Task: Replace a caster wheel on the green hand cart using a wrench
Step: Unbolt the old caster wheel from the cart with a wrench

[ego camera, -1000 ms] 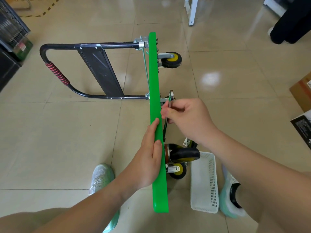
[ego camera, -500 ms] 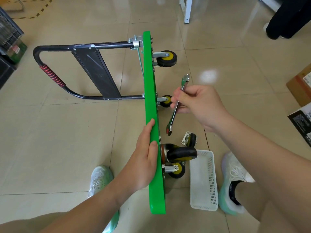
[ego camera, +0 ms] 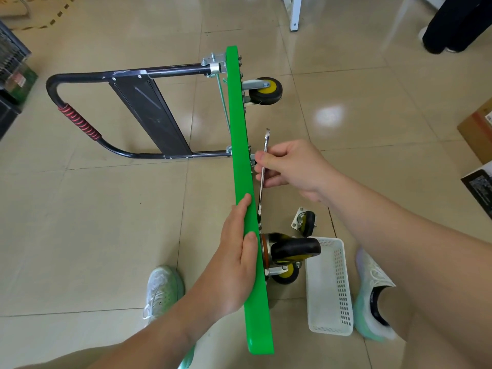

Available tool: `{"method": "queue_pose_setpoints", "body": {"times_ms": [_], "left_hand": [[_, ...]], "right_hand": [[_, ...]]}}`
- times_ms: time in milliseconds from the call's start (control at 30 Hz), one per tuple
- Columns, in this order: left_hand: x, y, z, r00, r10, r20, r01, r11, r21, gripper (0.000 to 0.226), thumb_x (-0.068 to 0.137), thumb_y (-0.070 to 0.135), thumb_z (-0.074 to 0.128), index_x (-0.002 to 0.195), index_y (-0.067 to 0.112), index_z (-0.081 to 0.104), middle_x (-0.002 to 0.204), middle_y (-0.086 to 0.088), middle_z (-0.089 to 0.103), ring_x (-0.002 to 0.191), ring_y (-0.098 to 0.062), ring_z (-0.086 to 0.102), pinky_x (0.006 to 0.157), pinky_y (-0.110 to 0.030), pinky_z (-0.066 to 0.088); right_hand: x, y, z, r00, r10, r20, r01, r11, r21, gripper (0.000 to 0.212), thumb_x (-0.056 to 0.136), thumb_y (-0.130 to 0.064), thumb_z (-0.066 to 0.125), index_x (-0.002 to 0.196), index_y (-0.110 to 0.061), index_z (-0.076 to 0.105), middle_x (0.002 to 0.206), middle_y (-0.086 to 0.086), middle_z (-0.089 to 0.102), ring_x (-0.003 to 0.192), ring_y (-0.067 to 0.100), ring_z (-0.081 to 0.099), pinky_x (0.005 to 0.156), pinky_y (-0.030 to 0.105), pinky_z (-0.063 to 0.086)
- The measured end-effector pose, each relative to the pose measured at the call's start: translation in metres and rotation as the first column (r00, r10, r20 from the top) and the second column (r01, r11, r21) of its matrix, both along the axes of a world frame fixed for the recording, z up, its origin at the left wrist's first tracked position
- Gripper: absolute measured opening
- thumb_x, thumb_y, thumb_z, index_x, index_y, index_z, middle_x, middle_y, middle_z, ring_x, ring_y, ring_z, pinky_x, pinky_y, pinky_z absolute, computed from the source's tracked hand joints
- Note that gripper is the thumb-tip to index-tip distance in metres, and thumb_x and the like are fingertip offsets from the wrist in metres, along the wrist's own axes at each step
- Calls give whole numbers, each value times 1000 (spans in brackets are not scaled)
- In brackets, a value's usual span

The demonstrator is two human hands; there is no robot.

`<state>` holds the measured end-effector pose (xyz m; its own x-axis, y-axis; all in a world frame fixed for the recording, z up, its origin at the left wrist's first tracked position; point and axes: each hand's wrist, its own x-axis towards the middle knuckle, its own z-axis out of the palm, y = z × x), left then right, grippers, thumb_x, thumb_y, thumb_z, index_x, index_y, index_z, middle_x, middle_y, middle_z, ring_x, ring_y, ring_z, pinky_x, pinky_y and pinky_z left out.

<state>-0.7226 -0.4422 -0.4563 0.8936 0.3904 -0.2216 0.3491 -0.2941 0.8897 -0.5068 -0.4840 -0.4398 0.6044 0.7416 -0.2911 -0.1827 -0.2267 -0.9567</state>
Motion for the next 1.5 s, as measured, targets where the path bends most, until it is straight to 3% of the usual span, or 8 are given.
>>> {"method": "queue_pose_setpoints", "body": {"times_ms": [167, 400, 600, 767, 867, 933, 1033, 1500], "left_hand": [[0, 0, 0, 1000, 5, 8, -5, 1000, -10, 56, 113, 22, 29, 147, 59, 4, 171, 18, 9, 157, 5, 6, 130, -28, 11], [0, 0, -3, 999, 14, 29, -14, 1000, 9, 56, 113, 20, 31, 147, 57, 6, 170, 18, 11, 154, 11, 9, 124, -11, 9], [2, 0, -5, 999, 26, 42, -28, 999, 43, 55, 112, 18, 32, 150, 51, 9, 168, 17, 15, 149, 16, 14, 116, -1, 12], [2, -2, -7, 999, 28, 40, -30, 999, 34, 60, 112, 18, 30, 164, 36, 9, 170, 14, 17, 152, 6, 21, 127, -21, 20], [2, -3, -6, 999, 38, 23, -38, 999, 37, 57, 113, 21, 30, 161, 42, 8, 169, 15, 16, 150, 8, 23, 121, -8, 19], [1, -3, -5, 999, 41, 12, -42, 998, 38, 56, 113, 24, 29, 157, 49, 6, 168, 16, 18, 149, 6, 25, 116, -3, 19], [1, -3, -4, 999, 40, 5, -40, 999, 32, 55, 112, 26, 29, 154, 54, 5, 168, 16, 19, 150, 1, 27, 123, -19, 23], [1, -1, 1, 1000, 21, -3, -21, 1000, 18, 54, 113, 19, 31, 149, 52, 9, 169, 17, 14, 153, 9, 15, 123, -11, 12]], "right_hand": [[-2, 3, -7, 998, 53, -21, -54, 998, -41, 15, 94, -18, 70, 97, -5, 75, 76, 1, 76, 75, 19, 75, 69, 32, 62], [-16, -5, -4, 994, -13, 107, 15, 1000, -23, 17, 96, -18, 68, 84, -8, 75, 72, 1, 75, 72, 19, 73, 79, 49, 63], [-43, -30, 10, 970, -10, 241, -21, 992, 124, 13, 93, -14, 72, 86, -21, 80, 91, 1, 79, 90, 19, 76, 82, 37, 63], [-68, -55, 10, 952, -46, 301, -35, 965, 260, 23, 87, -3, 76, 89, -26, 79, 92, -14, 78, 92, 3, 74, 86, 17, 56], [-67, -61, 17, 938, -136, 319, 32, 950, 310, 22, 87, -1, 75, 90, -22, 77, 89, -16, 78, 89, 1, 73, 84, 16, 56], [-57, -60, 24, 931, -188, 313, 88, 948, 306, 22, 88, -4, 74, 89, -26, 76, 86, -11, 78, 87, 9, 75, 82, 24, 60], [-37, -53, 30, 952, -206, 224, 150, 958, 244, 22, 92, -8, 71, 85, -28, 76, 81, -1, 78, 82, 22, 77, 78, 37, 64], [-2, -3, -11, 996, -72, -60, 70, 997, -40, 12, 95, -19, 69, 93, -7, 72, 79, 6, 74, 70, 19, 75, 65, 30, 62]]}}
